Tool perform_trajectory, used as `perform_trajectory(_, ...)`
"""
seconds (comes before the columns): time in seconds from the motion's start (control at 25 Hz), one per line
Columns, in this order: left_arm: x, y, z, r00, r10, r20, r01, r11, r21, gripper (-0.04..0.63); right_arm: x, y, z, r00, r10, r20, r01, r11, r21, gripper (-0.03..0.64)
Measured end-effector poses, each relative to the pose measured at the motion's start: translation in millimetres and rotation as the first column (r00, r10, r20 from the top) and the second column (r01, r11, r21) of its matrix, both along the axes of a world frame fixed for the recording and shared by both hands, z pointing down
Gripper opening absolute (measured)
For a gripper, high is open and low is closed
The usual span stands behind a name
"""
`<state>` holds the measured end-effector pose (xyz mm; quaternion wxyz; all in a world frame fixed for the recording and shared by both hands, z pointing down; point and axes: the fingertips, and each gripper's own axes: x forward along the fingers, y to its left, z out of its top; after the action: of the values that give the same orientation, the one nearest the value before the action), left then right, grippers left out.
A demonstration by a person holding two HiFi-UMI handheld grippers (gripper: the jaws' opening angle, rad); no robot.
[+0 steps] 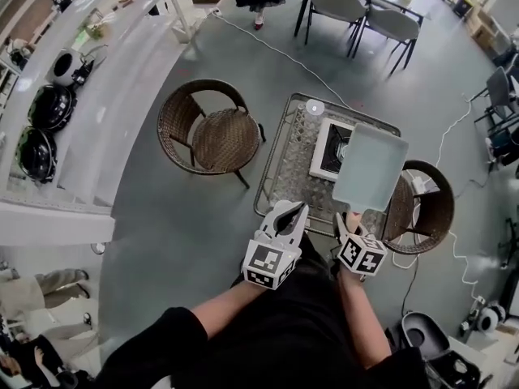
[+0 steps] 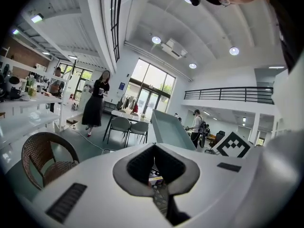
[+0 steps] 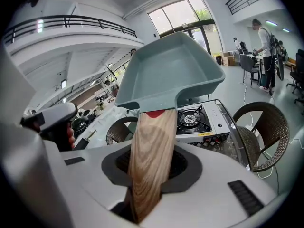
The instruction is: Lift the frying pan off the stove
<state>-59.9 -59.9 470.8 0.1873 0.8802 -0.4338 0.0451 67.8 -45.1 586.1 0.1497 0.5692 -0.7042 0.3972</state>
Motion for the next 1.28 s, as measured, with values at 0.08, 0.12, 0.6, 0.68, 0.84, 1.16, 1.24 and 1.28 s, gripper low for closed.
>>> perform_trajectory(0.08, 1.1, 12.7, -0.3, 1.0, 0.023, -0.01, -0.023, 1.0, -0.004, 0.015, -4.9, 12.3, -13.2, 1.0, 0.009, -0.01, -0.008, 1.0, 0.024, 0.104)
perform_trajectory(0.12, 2.9, 18.8, -0.5, 0.999, 0.035, -0.013, -0.035, 0.999, -0.007, 0.015, -7.3, 18.3, -19.4, 1.0, 0.013, -0.015, -0.012, 0.999, 0.035, 0.104)
perform_trajectory(0.6, 42.5, 55.9, -8.2, 0.994, 0.109, 0.006, -0.109, 0.994, 0.004, 0.015, -15.5, 73.7, -66.5, 0.998, -0.029, -0.054, 0.038, 0.987, 0.158, 0.104)
perform_trajectory(0.68, 47.0, 53.7, -16.9, 0.994, 0.108, 0.022, -0.108, 0.994, 0.034, 0.015, -8.7, 74.7, -77.7, 0.998, -0.03, -0.062, 0.041, 0.981, 0.191, 0.104)
perform_trajectory(0.84, 55.3, 52.7, -33.3, 0.995, 0.096, 0.038, -0.099, 0.992, 0.084, 0.015, 13.6, 77.4, -98.9, 0.997, -0.012, -0.078, 0.031, 0.967, 0.254, 0.104)
perform_trajectory(1.16, 86.7, 75.9, -51.9, 0.995, 0.08, 0.062, -0.087, 0.987, 0.132, 0.015, 77.9, 104.4, -131.2, 0.993, 0.056, -0.102, -0.018, 0.939, 0.342, 0.104)
perform_trajectory(1.24, 88.1, 79.6, -53.3, 0.995, 0.076, 0.058, -0.084, 0.987, 0.139, 0.015, 85.4, 111.1, -133.0, 0.992, 0.063, -0.108, -0.021, 0.935, 0.353, 0.104)
perform_trajectory(1.28, 88.5, 81.9, -54.8, 0.996, 0.074, 0.055, -0.081, 0.986, 0.144, 0.015, 87.5, 114.7, -133.9, 0.992, 0.065, -0.111, -0.021, 0.934, 0.357, 0.104)
